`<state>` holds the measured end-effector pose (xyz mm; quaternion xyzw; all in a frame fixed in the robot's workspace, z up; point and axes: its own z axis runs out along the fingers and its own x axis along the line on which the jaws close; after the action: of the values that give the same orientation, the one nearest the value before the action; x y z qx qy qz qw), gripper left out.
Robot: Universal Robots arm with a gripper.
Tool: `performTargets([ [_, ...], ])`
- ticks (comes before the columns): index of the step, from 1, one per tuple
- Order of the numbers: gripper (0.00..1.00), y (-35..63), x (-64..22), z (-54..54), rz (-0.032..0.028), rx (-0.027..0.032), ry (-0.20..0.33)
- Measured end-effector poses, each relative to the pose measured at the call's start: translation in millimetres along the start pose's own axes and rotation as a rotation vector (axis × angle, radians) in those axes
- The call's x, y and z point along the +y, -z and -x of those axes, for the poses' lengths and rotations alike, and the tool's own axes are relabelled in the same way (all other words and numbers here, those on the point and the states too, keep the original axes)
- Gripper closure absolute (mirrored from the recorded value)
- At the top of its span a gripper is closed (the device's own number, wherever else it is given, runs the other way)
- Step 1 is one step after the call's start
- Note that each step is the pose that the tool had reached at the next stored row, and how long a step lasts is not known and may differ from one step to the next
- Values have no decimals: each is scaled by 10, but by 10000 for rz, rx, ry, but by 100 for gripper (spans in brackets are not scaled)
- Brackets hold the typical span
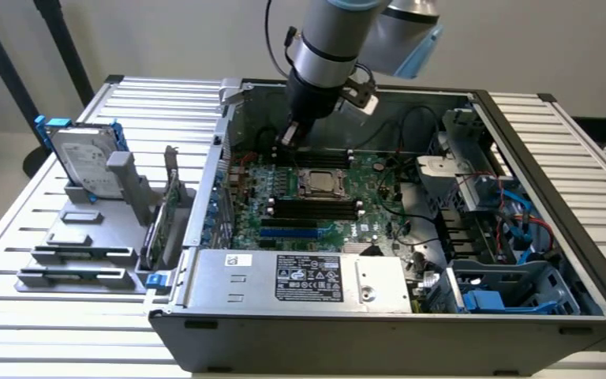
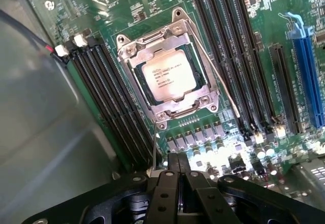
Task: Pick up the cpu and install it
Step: 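Install the first cpu locking lever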
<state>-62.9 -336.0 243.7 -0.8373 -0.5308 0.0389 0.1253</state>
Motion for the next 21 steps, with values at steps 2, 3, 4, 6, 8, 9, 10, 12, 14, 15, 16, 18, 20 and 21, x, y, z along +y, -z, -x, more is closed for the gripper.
performTargets([
  [2,89,-11,3,1,24,91,-348],
  [3,89,-17,4,1,38,140,-536],
  [4,89,-22,6,1,50,185,-711],
  [6,89,-32,8,2,74,276,-1058],
  [8,89,-34,5,4,90,338,-1309],
  [9,89,-36,-1,8,86,357,-1354],
  [10,89,-38,-10,16,72,375,-1378],
  [12,89,-42,-35,41,30,407,-1394],
  [14,89,-50,-74,75,-5,452,-1391],
  [15,89,-54,-95,92,-18,470,-1389],
  [16,89,-60,-119,107,-25,483,-1389],
  [18,89,-71,-171,136,-34,502,-1393],
  [20,89,-81,-218,160,-48,535,-1413],
  [21,89,-85,-236,169,-65,571,-1427],
])
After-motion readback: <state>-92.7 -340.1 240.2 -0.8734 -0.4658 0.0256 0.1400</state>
